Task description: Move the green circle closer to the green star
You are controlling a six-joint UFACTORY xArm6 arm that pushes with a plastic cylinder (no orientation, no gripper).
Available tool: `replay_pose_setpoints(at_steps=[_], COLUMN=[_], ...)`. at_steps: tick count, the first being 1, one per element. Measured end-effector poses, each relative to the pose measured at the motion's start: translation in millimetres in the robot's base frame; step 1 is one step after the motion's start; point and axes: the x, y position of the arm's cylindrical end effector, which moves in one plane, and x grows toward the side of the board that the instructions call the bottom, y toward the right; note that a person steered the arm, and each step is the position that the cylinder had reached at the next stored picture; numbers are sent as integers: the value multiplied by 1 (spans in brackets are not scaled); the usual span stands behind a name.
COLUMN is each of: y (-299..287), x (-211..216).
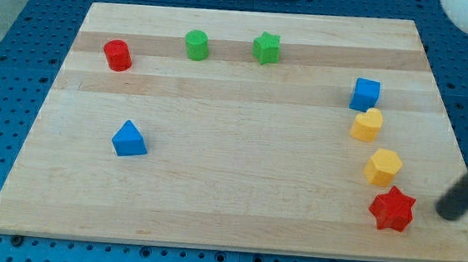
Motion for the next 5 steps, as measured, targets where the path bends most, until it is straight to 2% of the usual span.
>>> replay_pose_setpoints(at_steps=[1,2,3,4,5], y=[-107,-46,23,39,-44], x=[-5,-4,16,48,29])
